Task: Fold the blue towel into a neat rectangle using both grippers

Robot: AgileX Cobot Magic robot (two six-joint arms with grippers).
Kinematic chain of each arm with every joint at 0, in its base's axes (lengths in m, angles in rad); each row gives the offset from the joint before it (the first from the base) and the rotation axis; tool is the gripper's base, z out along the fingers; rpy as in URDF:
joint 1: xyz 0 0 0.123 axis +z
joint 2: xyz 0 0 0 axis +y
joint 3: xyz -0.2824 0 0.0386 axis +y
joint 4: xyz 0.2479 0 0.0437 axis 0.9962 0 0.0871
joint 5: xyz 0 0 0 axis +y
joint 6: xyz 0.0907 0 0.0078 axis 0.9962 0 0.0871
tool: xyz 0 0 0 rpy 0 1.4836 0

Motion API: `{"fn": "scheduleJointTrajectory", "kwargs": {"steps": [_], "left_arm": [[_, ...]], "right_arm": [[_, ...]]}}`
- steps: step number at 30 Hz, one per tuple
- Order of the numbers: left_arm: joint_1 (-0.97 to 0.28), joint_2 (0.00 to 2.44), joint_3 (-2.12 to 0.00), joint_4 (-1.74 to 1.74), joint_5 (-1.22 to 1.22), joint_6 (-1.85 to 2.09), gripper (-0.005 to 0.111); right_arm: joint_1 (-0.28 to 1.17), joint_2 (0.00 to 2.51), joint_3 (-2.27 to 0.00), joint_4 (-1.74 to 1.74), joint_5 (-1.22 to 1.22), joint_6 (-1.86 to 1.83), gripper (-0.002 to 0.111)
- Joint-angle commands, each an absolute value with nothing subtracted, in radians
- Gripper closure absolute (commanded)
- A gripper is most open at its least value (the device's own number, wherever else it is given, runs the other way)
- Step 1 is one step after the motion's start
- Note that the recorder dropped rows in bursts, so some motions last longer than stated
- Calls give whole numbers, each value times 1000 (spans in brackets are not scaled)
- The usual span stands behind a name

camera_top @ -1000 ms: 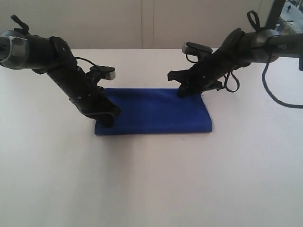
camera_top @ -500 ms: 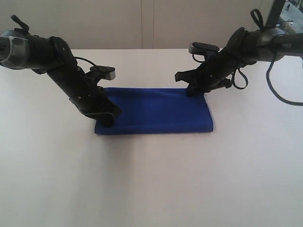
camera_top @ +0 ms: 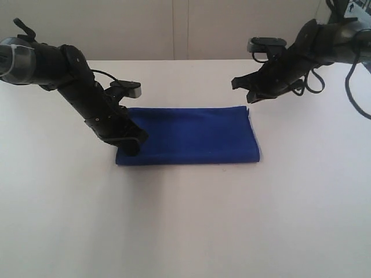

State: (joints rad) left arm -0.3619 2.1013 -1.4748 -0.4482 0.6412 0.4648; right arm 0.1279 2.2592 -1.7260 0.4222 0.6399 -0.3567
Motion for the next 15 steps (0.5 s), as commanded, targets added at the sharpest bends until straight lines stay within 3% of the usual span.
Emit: {"fn": "scheduleJointTrajectory", "kwargs": {"steps": [1, 15], "left_arm": [[-361, 2106, -1466, -418, 672, 464, 107], [-361, 2043, -1468, -418, 659, 441, 107]], "right_arm": [[119, 2214, -1734, 414, 667, -355, 108], [119, 2094, -1734, 409, 920, -327, 108]]}}
